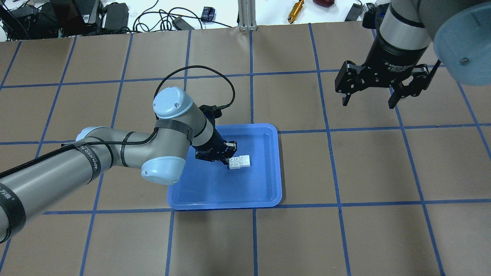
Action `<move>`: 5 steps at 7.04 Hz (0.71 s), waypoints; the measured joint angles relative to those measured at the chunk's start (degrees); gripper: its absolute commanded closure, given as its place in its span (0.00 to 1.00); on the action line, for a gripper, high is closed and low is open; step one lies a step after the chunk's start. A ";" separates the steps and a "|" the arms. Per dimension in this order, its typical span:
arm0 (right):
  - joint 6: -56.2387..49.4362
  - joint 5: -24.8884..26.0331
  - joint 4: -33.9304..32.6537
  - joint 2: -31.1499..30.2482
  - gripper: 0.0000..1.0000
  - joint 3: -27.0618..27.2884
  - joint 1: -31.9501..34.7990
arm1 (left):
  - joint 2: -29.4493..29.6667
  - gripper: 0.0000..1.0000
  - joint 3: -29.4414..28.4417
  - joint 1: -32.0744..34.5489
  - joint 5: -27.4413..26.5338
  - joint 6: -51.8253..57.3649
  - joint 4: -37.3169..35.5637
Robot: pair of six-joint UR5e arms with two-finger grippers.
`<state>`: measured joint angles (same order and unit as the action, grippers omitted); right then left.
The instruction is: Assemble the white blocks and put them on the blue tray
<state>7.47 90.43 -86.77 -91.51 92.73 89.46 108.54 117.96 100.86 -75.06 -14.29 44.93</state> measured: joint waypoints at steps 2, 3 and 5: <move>0.04 0.08 -0.04 0.01 0.00 0.00 -0.09 | -0.05 1.00 -0.07 0.03 -0.08 0.06 0.04; 0.04 0.09 -0.01 0.01 0.00 0.00 -0.11 | -0.32 1.00 -0.13 0.00 -0.30 0.30 0.15; 0.02 0.09 0.01 0.00 0.00 -0.02 -0.10 | -1.43 1.00 -0.27 -0.44 -0.63 0.56 1.06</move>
<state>7.49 90.53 -86.75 -91.51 92.71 89.36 107.11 117.69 100.42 -75.68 -13.73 45.99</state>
